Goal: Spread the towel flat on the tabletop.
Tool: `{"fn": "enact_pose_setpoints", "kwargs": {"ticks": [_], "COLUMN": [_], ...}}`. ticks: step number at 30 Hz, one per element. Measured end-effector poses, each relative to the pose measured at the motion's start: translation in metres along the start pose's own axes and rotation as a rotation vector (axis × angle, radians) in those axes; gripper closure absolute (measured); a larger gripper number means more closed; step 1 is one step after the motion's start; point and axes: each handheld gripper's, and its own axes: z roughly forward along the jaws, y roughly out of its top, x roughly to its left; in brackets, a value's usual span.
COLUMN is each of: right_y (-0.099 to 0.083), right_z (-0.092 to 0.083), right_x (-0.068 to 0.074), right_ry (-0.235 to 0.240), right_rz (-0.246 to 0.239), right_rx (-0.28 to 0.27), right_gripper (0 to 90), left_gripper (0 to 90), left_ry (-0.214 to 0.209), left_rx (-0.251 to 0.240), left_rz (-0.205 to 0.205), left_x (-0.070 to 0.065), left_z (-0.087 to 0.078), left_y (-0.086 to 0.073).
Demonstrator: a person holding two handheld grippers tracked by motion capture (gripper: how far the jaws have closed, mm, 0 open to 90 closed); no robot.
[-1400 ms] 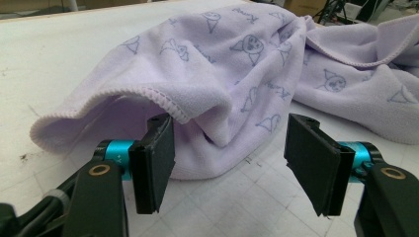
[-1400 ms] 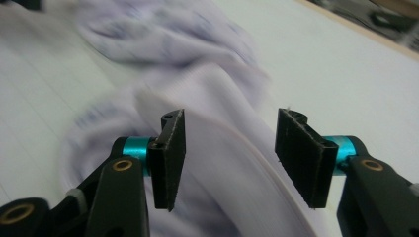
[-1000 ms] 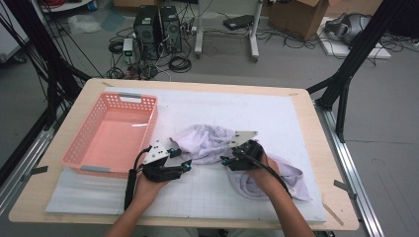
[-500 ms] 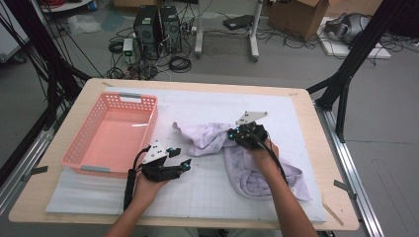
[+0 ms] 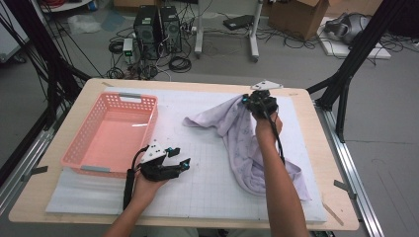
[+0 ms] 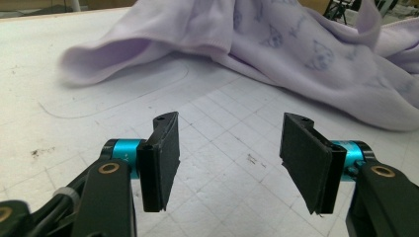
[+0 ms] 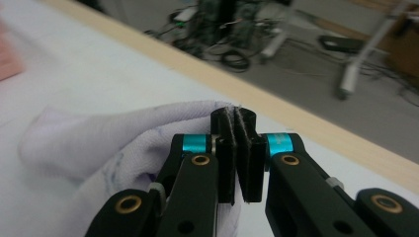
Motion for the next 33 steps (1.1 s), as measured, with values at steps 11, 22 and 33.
{"fn": "enact_pose_setpoints", "kwargs": {"ticks": [11, 22, 33], "right_y": [-0.027, -0.092, -0.141], "right_z": [-0.027, -0.088, -0.106], "right_x": [-0.028, -0.015, -0.008], "right_ry": [0.062, 0.228, 0.151], "right_rz": [0.093, -0.009, -0.073], "right_rx": [0.028, 0.068, 0.133], "right_gripper": [70.5, 55.4, 54.1], "left_gripper": [52.1, 48.1, 43.7], "left_ry": [-0.032, -0.063, -0.154], "left_rx": [0.019, 0.057, 0.095], "left_rz": [0.026, 0.015, -0.031], "left_x": [-0.006, -0.016, -0.041], "left_z": [0.002, 0.018, 0.070], "left_y": [0.000, 0.007, 0.026]}}
